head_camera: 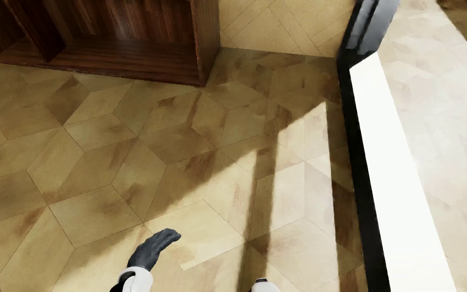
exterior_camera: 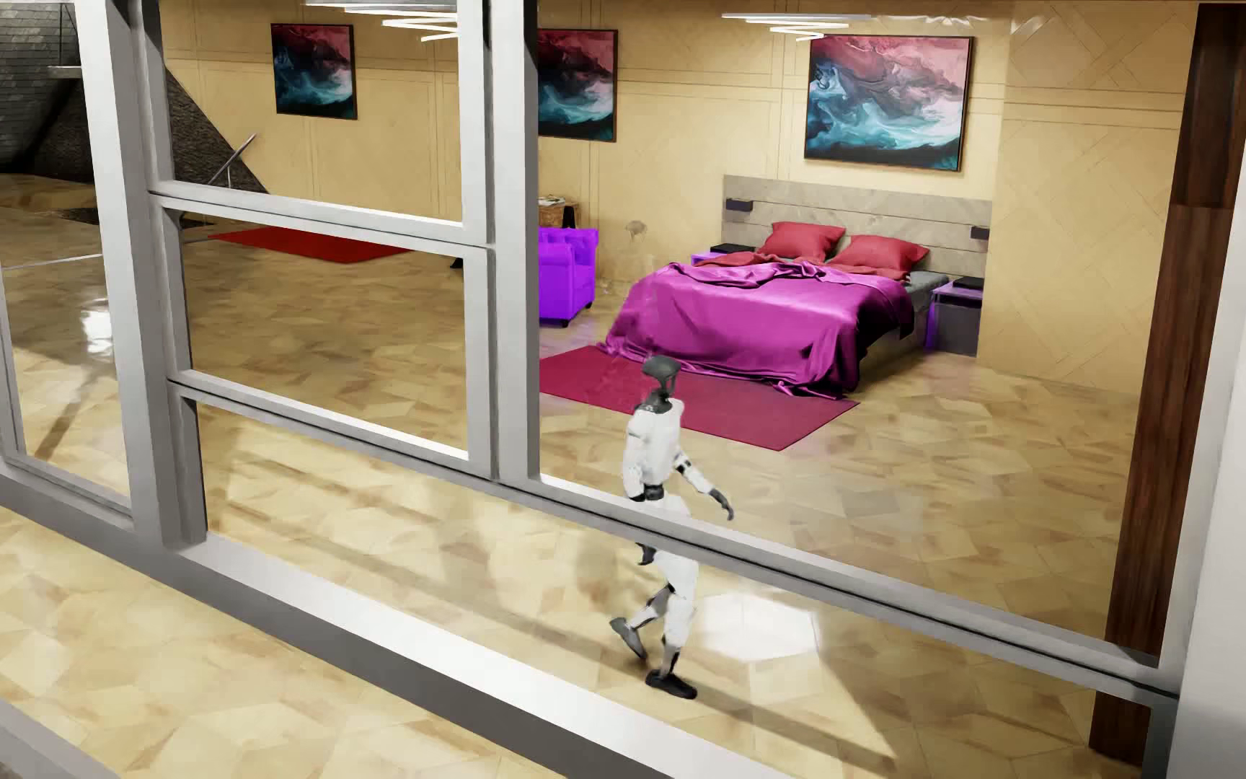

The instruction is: Walk towards the bed

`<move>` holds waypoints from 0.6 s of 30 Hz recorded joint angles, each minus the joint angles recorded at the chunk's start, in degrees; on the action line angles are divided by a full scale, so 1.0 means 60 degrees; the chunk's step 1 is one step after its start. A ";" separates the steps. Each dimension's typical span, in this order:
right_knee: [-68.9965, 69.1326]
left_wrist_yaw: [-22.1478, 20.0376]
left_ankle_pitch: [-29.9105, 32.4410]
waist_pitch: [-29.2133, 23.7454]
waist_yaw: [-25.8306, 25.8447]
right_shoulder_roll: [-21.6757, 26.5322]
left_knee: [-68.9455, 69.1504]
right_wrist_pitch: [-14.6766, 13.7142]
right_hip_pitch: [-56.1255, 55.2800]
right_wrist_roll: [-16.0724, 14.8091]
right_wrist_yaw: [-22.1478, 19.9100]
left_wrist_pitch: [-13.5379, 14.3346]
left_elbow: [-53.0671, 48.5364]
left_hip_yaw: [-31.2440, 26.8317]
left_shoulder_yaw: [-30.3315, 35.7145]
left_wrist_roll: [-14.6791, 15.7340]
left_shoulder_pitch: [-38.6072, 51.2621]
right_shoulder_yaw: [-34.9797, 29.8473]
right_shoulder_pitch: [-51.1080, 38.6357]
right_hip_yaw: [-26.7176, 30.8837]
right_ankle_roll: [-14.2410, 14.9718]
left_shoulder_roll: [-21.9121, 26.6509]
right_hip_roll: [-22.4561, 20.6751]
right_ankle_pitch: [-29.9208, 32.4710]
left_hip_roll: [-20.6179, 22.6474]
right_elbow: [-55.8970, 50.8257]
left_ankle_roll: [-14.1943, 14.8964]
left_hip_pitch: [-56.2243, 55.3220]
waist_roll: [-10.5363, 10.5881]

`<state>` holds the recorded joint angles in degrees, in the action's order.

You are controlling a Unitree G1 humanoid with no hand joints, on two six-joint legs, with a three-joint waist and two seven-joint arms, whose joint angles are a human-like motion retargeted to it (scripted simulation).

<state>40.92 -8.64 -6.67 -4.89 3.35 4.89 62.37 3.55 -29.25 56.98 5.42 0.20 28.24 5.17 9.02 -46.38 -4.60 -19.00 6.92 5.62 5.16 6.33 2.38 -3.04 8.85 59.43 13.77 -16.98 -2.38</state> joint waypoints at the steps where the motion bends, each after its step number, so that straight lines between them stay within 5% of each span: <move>1: 0.0085 -0.0135 -0.0073 -0.0006 0.0086 0.0168 0.0836 0.0097 0.0173 0.0455 0.0269 -0.0327 0.0187 0.0299 -0.0044 -0.0006 -0.0037 -0.0324 -0.0483 -0.0386 -0.0034 0.0059 -0.0008 -0.0169 -0.0784 0.0263 0.0040 -0.0553 0.0152; 2: -0.0107 -0.0112 -0.0241 0.0013 0.0109 0.0354 0.0942 0.0394 0.0453 0.0779 0.0245 -0.0591 0.0537 0.0606 0.0018 -0.0041 -0.0048 -0.0331 -0.0986 -0.0579 -0.0053 0.0122 -0.0051 -0.0180 -0.1781 0.0372 -0.0258 -0.0943 0.0290; 3: -0.0427 0.0103 -0.0364 0.0042 0.0090 0.0467 0.0315 0.0850 0.0770 0.0779 -0.0170 -0.0749 0.1010 0.1158 0.0162 -0.0113 -0.0026 0.0077 -0.1422 -0.0656 -0.0035 0.0222 -0.0110 -0.0059 -0.2760 0.0232 -0.1069 -0.1147 0.0408; 5: -0.1140 0.0757 -0.0573 0.0102 -0.0038 0.0416 -0.2728 0.1164 0.1334 -0.0388 -0.1572 -0.0976 0.1983 0.2014 0.0359 -0.0301 -0.0056 0.1797 -0.2022 -0.0546 0.0052 0.0468 -0.0246 0.0315 -0.3717 -0.0729 -0.2058 -0.1078 0.0547; 7: -0.1597 0.1153 0.1087 0.0127 -0.0172 0.0465 -0.6026 0.0358 0.1666 -0.1786 -0.2217 -0.1341 0.2583 0.1515 0.0222 -0.0407 -0.0222 0.2590 -0.2723 -0.0088 0.0151 0.0574 -0.0427 0.0403 -0.3465 -0.1920 -0.1807 -0.0891 0.0526; 9: -0.1451 0.0715 0.1104 0.0093 -0.0161 0.1017 -0.6157 -0.0259 0.1585 -0.1855 -0.2528 -0.1485 0.2734 0.1573 -0.0156 -0.0253 -0.0563 0.1925 -0.3517 0.0438 0.0267 0.0519 -0.0643 0.0068 -0.3609 -0.3183 -0.1912 -0.0909 0.0444; 11: -0.1272 0.0270 0.0871 0.0084 -0.0166 0.1117 -0.5766 -0.0287 0.1376 -0.1715 -0.3188 -0.1472 0.2942 0.2103 -0.0285 0.0035 -0.0785 0.1757 -0.3790 0.0562 0.0148 0.0482 -0.0656 -0.0222 -0.3833 -0.4460 -0.2137 -0.1037 0.0306; 14: -0.0524 0.0773 0.1145 0.0176 -0.0272 0.0319 -0.5898 -0.0341 0.1471 -0.2891 -0.3673 -0.1488 0.3084 0.2469 0.0250 -0.0226 -0.0710 0.1840 -0.3050 -0.0390 0.0213 0.0929 -0.0190 -0.1131 -0.3785 -0.5568 -0.2105 -0.0819 0.0084; 15: -0.0001 0.0632 0.1252 0.0208 -0.0288 0.0359 -0.5941 -0.0554 0.1556 -0.2774 -0.3246 -0.1519 0.2922 0.2480 0.0177 -0.0151 -0.0696 0.1408 -0.2781 -0.0457 0.0187 0.0950 -0.0187 -0.1307 -0.3732 -0.5575 -0.2081 -0.0747 0.0031; 18: 0.1224 -0.0162 0.1453 0.0279 -0.0299 0.0413 -0.5729 -0.0893 0.2026 -0.0865 -0.1158 -0.1507 0.2094 0.2260 -0.0476 0.0715 -0.0761 0.0925 -0.2041 0.0323 0.0317 0.0605 -0.0624 -0.1643 -0.3508 -0.4370 -0.2061 -0.0757 -0.0075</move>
<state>48.26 -9.61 2.05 -3.22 1.56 7.37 28.00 -1.81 -17.09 51.79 -1.53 -8.84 40.80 18.73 6.16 -42.09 -9.17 -13.45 -5.33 7.56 7.06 9.96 -1.36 -12.90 -12.20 33.21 1.40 -21.52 -2.83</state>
